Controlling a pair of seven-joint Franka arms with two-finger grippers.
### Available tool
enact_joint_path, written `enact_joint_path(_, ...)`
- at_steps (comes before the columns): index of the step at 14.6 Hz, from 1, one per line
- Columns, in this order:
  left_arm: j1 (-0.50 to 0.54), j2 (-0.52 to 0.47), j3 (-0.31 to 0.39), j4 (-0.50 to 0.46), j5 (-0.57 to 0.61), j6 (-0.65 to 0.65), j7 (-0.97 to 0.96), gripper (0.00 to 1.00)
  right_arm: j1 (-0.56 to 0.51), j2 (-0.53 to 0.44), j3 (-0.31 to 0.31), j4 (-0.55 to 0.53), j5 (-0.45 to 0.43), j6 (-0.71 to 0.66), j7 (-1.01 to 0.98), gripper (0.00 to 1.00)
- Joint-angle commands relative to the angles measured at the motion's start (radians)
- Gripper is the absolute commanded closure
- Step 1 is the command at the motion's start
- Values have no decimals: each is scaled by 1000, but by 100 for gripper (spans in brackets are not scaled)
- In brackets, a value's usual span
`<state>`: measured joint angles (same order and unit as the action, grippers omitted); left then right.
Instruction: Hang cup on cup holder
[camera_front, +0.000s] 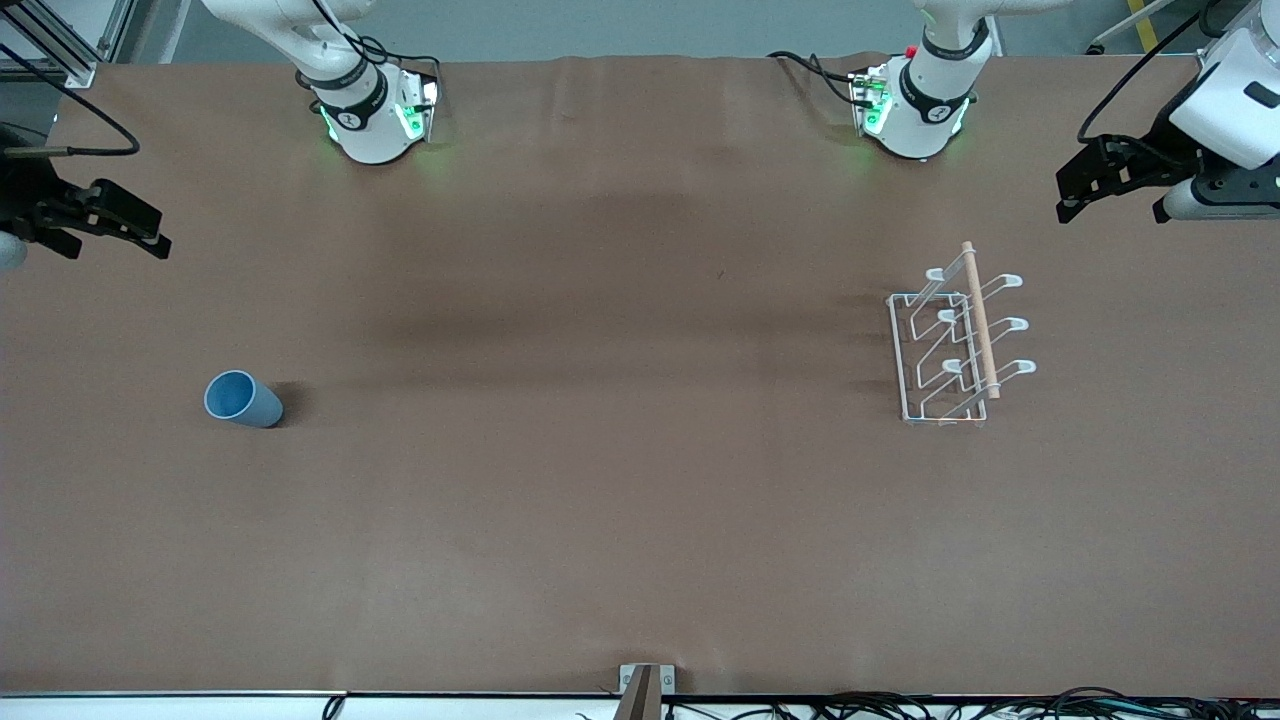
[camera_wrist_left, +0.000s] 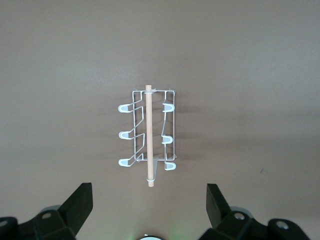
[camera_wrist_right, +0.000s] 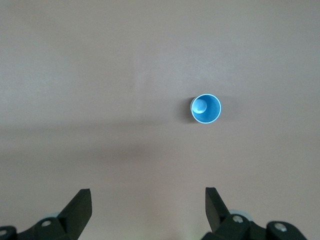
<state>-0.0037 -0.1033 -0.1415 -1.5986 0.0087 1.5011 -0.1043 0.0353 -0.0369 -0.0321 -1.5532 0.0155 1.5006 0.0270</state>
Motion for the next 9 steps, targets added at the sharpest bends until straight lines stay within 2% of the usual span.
enact_joint_path(1, 2, 10, -3, 23, 1, -9, 9, 0, -12, -18, 6, -11, 9, 6, 2, 0)
enact_joint_path(9, 5, 10, -1, 23, 2, -7, 11, 0, -28, -12, 5, -18, 9, 33, -4, 0)
